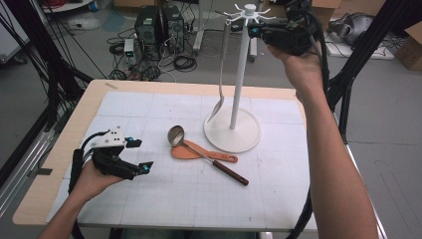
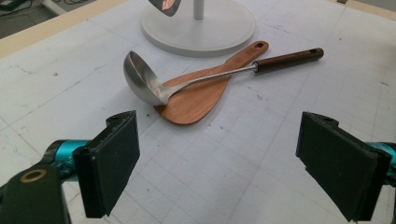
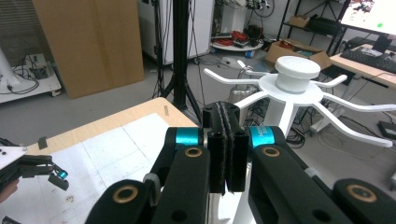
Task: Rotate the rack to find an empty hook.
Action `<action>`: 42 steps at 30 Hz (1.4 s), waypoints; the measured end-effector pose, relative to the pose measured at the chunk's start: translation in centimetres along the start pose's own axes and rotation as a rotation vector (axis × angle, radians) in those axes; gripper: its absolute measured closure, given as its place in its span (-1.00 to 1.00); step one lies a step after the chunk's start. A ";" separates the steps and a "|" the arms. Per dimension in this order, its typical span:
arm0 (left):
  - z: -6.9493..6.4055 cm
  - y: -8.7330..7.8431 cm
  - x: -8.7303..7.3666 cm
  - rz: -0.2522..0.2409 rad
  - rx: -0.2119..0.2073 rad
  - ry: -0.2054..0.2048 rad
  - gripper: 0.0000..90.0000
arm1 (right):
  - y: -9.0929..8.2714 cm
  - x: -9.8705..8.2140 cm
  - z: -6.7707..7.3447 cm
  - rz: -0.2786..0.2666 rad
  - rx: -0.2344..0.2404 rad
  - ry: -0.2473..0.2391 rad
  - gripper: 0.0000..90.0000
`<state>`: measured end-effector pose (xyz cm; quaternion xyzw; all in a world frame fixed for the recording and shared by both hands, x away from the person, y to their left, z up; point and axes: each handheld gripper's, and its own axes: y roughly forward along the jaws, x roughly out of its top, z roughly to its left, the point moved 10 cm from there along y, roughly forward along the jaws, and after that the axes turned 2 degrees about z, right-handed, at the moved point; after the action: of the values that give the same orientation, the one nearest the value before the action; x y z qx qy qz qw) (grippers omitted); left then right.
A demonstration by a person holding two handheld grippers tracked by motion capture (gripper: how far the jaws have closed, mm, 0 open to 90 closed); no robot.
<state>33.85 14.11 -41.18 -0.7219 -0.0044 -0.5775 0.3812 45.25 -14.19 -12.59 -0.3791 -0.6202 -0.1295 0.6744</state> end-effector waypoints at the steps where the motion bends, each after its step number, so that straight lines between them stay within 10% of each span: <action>1: 0.0 0.0 0.0 -0.001 0.000 -0.001 -0.69 | 0.1 0.0 0.1 -0.001 0.001 0.003 0.99; 20: 0.0 0.0 0.0 0.002 0.000 0.006 -0.69 | -0.3 -0.6 0.6 -0.014 0.025 0.005 0.96; 42: 0.3 0.0 -0.1 0.001 0.006 -0.003 -0.69 | 0.9 -5.6 2.5 0.023 0.092 0.025 0.09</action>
<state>34.07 14.35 -41.26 -0.7217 -0.0066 -0.5761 0.3837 42.87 -13.52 -18.26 -0.3532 -0.6128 -0.0978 0.7001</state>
